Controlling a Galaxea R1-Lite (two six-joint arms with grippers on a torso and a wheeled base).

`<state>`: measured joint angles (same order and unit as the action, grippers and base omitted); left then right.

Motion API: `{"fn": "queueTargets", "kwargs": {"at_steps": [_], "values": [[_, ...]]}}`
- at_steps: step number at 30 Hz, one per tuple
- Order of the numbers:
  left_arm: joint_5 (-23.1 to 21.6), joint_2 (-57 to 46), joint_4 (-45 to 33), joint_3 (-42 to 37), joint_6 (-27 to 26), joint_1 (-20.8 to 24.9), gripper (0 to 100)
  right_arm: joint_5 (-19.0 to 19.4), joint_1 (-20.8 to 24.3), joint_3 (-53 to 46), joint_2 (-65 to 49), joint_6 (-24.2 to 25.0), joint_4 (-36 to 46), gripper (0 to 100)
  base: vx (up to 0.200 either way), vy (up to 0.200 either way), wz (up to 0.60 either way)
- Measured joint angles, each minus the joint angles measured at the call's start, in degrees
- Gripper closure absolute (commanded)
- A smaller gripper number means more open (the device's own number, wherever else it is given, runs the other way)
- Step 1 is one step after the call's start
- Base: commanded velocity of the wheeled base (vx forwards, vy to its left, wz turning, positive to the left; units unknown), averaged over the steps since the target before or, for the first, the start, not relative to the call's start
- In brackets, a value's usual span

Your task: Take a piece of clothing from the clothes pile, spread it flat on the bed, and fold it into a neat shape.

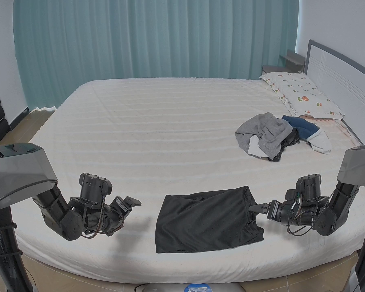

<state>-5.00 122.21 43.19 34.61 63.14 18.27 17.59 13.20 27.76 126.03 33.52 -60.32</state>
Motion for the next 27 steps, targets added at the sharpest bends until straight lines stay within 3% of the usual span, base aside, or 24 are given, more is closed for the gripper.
{"fn": "queueTargets", "kwargs": {"at_steps": [10,11,27], "values": [[0.0,0.0,0.0,-0.1,-0.1,0.0,0,-0.3,4.3,1.6,3.9,-1.0,-1.1,0,0.0,0.0,0.0],[0.0,0.0,0.0,0.0,-0.1,0.0,0,-0.3,4.5,1.6,4.3,-1.7,-1.1,100,0.0,0.0,0.0],[0.0,0.0,0.0,-0.1,-0.1,0.0,0,-0.7,2.2,-3.7,2.6,-7.1,-1.2,100,0.0,0.0,0.0]]}}
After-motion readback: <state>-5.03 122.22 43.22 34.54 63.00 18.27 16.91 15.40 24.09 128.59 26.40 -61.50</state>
